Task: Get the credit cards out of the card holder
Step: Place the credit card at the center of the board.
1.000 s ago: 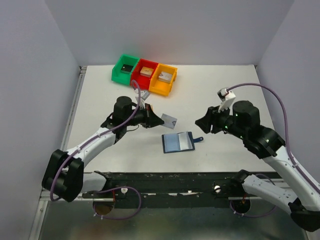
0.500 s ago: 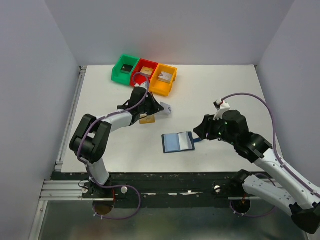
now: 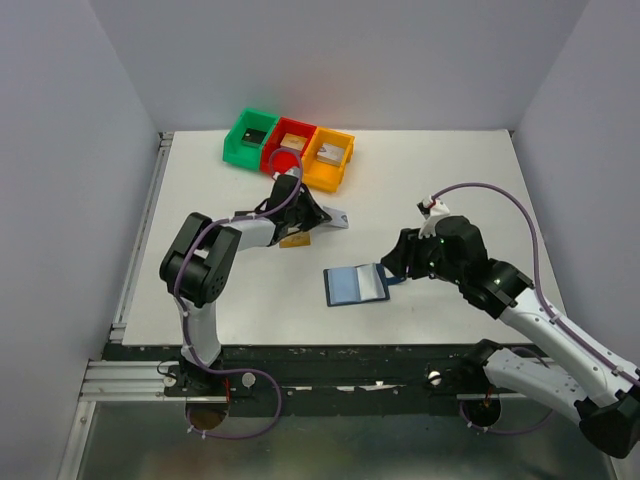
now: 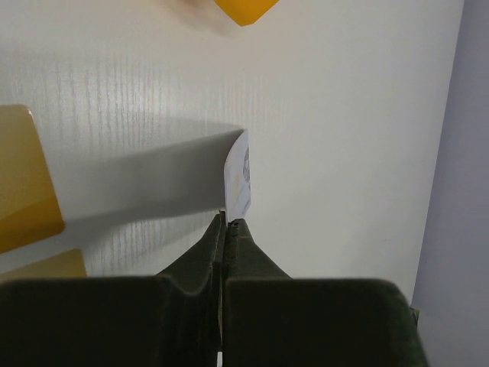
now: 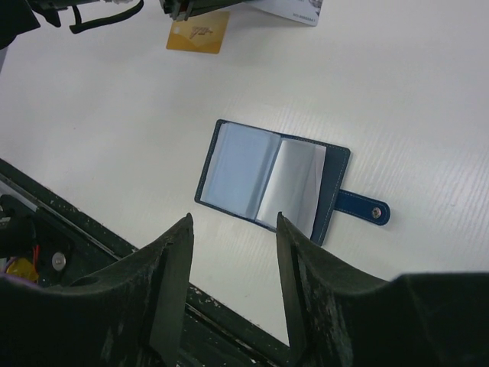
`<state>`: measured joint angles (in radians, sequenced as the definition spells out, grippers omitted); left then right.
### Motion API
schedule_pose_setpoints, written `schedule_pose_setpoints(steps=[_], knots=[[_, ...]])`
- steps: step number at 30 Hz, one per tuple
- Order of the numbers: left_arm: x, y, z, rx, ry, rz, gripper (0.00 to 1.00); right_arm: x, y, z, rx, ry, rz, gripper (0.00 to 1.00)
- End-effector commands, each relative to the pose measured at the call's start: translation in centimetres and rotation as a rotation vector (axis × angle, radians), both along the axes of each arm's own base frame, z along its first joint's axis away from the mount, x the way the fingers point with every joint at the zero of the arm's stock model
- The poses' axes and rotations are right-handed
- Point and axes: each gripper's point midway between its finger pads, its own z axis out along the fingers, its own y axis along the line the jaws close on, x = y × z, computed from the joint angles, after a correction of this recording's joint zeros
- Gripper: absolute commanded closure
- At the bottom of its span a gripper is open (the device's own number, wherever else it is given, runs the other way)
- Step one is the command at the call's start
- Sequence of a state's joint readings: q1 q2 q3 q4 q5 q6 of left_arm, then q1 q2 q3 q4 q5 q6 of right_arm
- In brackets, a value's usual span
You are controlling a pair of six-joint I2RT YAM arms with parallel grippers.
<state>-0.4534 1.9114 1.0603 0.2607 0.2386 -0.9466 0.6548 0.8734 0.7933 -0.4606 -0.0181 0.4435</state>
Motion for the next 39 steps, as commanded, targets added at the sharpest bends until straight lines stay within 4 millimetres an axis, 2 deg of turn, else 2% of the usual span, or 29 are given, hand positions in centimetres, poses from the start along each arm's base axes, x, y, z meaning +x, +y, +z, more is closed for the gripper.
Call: schedule_pose_setpoints(steps=[1, 2, 7, 12, 20, 31, 36, 39], knots=[[1.1, -0.8, 0.5, -0.036, -0.012, -0.004, 1.00, -0.1, 0.7, -0.4, 0.009, 0.005, 0.034, 0.45], [1.0, -0.8, 0.4, -0.034, -0.011, -0.007, 1.00, -0.1, 0.7, -0.5, 0.008, 0.006, 0.034, 0.45], [0.7, -0.5, -0.2, -0.006, 0.007, -0.025, 0.81, 0.0, 0.6, -0.7, -0.001, 0.007, 0.032, 0.45], [0.5, -0.1, -0.5, 0.021, 0.018, -0.040, 0.74, 0.0, 0.6, -0.8, -0.003, 0.010, 0.034, 0.45], [0.5, 0.4, -0.6, 0.035, 0.029, -0.049, 0.68, 0.0, 0.6, -0.8, -0.005, 0.012, 0.032, 0.45], [0.9, 2.8, -0.3, 0.102, 0.017, -0.027, 0.64, 0.2, 0.3, -1.2, -0.031, 0.019, 0.021, 0.45], [1.1, 4.6, 0.4, 0.154, 0.009, 0.012, 0.62, 0.2, -0.1, -1.5, -0.050, 0.026, 0.002, 0.44], [1.0, 6.4, 2.1, 0.236, -0.027, 0.047, 0.61, 0.7, -1.1, -2.1, -0.080, 0.032, -0.065, 0.42]])
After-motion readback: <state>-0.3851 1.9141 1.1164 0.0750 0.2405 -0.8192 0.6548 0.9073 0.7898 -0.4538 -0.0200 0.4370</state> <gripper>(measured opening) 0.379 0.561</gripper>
